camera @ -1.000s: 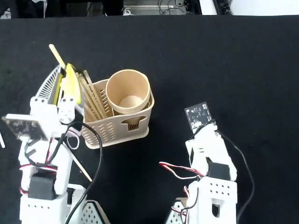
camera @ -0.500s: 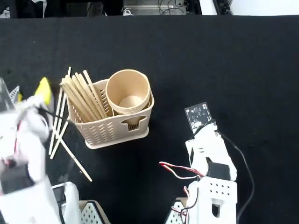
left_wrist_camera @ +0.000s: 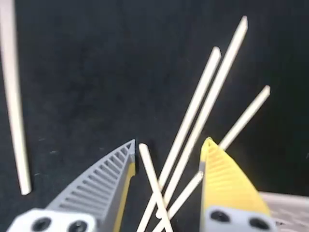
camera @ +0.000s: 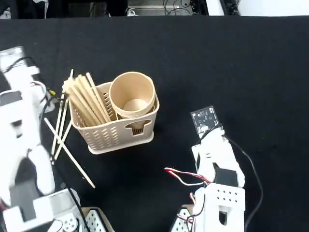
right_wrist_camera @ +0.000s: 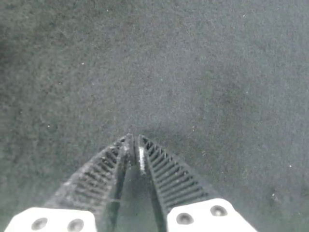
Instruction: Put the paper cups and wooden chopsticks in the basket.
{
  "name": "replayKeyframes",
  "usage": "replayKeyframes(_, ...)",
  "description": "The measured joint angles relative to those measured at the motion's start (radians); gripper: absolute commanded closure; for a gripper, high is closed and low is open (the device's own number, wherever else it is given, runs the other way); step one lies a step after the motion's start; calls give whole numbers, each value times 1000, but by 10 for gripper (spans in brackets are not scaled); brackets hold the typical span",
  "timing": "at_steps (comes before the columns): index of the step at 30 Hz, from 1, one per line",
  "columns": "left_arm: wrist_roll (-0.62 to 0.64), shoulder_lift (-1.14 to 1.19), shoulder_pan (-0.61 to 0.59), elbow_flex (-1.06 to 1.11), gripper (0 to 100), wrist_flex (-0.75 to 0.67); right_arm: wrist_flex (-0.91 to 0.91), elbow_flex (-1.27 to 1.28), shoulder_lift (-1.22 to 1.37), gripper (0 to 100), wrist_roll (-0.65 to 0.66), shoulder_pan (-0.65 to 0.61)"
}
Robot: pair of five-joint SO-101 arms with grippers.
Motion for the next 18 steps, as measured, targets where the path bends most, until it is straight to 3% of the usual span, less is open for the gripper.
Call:
replayKeyframes(7,-109,347,84,-227,777,63,0,0,0,985,0,0)
replayKeyframes(15,-123,686,101,-557,781,199,0,0,0,985,0,0)
replayKeyframes(18,-130,802,101,-680,830,253,0,0,0,985,0,0)
